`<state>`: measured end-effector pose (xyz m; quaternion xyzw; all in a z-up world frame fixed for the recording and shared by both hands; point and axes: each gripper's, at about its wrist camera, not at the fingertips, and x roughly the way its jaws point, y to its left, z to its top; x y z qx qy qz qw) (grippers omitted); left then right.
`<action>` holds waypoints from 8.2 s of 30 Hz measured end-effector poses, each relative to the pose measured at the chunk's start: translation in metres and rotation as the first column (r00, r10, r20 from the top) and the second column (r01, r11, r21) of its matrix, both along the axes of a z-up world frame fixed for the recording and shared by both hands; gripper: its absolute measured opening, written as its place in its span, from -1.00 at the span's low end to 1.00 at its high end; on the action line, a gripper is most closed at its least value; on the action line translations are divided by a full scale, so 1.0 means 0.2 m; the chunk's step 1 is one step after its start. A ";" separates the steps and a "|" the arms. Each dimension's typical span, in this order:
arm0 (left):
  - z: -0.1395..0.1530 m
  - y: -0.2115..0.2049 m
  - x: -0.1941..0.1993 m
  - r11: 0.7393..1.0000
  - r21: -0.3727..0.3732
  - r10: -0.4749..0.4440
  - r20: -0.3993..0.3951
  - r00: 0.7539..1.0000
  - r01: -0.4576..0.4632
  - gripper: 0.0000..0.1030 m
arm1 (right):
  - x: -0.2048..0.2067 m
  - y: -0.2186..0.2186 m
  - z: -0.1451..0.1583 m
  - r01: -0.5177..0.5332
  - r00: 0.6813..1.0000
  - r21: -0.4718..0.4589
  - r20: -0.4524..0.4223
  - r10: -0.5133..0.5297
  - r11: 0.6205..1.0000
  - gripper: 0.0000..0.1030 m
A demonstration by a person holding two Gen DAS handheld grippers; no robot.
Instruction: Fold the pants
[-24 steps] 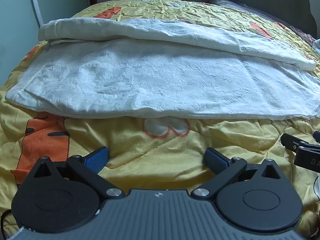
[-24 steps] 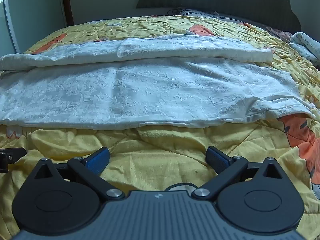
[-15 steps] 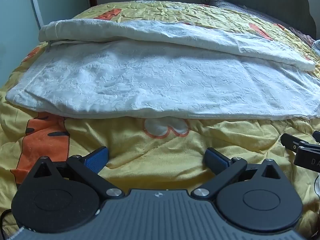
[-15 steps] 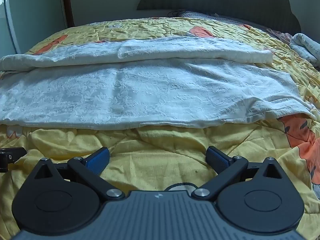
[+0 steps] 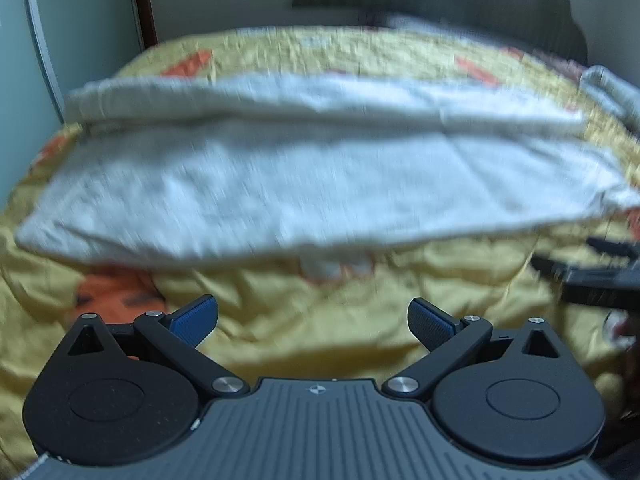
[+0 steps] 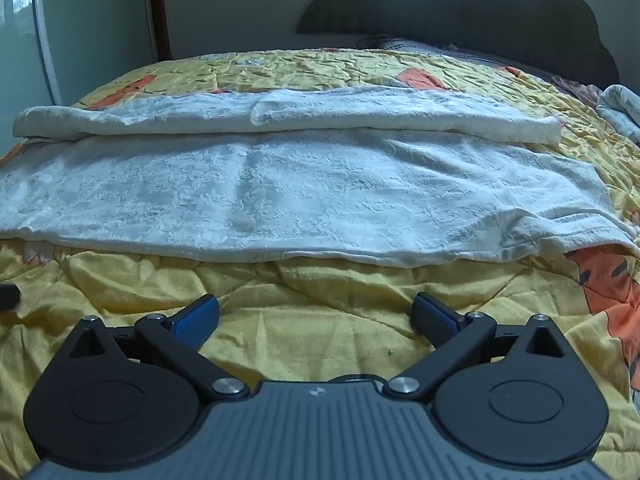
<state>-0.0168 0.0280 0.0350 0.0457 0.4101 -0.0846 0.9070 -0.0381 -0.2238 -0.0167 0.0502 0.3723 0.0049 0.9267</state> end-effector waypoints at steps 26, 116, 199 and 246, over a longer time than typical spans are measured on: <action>0.36 1.20 0.97 0.864 -0.362 0.398 0.064 0.915 -0.351 0.97 | 0.26 -0.06 0.36 -0.188 0.977 0.034 0.105 0.183 0.982 1.00; 0.22 1.42 0.40 0.785 -0.596 0.351 0.202 0.914 -0.170 0.48 | 1.01 0.13 0.44 -0.789 0.604 0.159 0.026 0.796 0.594 -0.91; -0.31 0.27 0.33 0.501 -0.695 0.193 -0.492 0.849 -0.516 -0.73 | 0.78 -0.28 0.41 -0.324 0.944 0.187 0.123 0.305 0.927 -0.26; -0.41 0.32 0.36 0.455 -0.760 0.111 -0.470 0.876 -0.465 -0.70 | 0.31 -1.52 0.38 0.261 0.932 0.640 0.027 -0.360 0.723 -0.85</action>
